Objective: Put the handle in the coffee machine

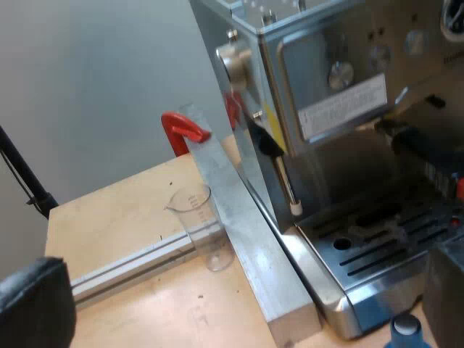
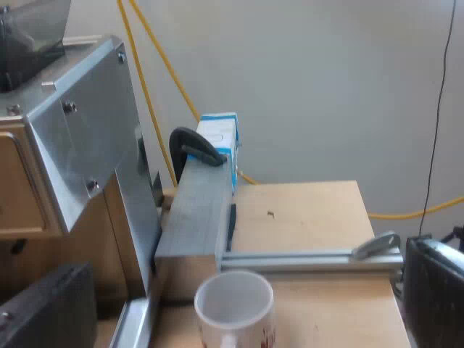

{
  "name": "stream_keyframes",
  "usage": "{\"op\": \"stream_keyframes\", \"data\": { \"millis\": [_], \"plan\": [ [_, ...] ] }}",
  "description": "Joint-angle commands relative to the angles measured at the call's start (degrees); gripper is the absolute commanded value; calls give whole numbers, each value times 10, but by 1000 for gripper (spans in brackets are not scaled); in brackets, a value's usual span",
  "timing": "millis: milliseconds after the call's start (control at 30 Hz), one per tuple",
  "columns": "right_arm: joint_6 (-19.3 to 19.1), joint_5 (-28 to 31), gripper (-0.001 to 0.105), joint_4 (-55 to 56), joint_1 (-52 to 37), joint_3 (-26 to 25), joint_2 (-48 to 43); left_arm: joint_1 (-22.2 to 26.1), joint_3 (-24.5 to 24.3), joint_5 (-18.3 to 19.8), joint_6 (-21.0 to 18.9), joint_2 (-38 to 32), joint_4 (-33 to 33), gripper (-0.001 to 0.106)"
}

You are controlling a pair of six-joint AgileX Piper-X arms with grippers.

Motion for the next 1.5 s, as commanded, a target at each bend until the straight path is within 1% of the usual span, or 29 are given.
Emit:
{"op": "stream_keyframes", "data": {
  "millis": [33, 100, 167, 200, 300, 367, 433, 467, 533, 600, 667, 800, 933, 1100, 1233, 1267, 1333, 1433, 1500],
  "plan": [
    [5, 12, 86, 12, -2, -3, -25, 0, 16, 1, 2, -26, -8, 105],
    [17, 11, 86, 13, -2, 1, -26, 0, 32, 15, 0, -47, -20, 105],
    [19, 12, 86, 14, -2, 2, -26, 0, 39, 19, -1, -53, -25, 105],
    [19, 11, 86, 15, -2, 2, -26, 0, 58, 33, -2, -78, -30, 105],
    [19, 11, 86, 19, -2, 2, -26, 0, 74, 34, -2, -99, -30, 105],
    [19, 11, 86, 26, -2, 2, -26, 6, 85, 34, -9, -97, -20, 105],
    [19, 11, 86, 36, -2, 2, -26, 17, 93, 34, -21, -97, -25, 105],
    [19, 11, 86, 44, -2, 2, -26, 24, 100, 39, -25, -97, -31, 105],
    [19, 11, 86, 53, -2, 2, -26, 29, 111, 38, -35, -97, -45, 105],
    [15, 11, 86, 58, -2, 2, -26, 29, 121, 38, -55, -97, -61, 105],
    [12, 11, 86, 56, -2, 7, -26, 29, 129, 38, -58, -97, -73, 105],
    [12, 7, 86, 56, -2, 32, -25, 22, 139, 38, -81, -97, -81, 105],
    [12, -2, 86, 42, -2, 58, -25, 14, 143, 34, -81, -96, -81, 105],
    [13, -42, 86, 23, -2, 102, -25, -12, 148, 16, -80, -91, -81, 105],
    [13, -43, 86, 23, -2, 114, -25, -27, 148, 5, -80, -84, -80, 105],
    [13, -43, 86, 24, -2, 131, -25, -27, 148, 5, -80, -84, -80, 105],
    [14, -43, 86, 28, -2, 147, -24, -28, 148, 4, -80, -84, -79, 105],
    [15, -43, 86, 28, -2, 155, -24, -35, 155, -2, -80, -83, -64, 105],
    [19, -43, 86, 28, -2, 175, -24, -35, 161, -2, -80, -83, -55, 105]
  ]
}}
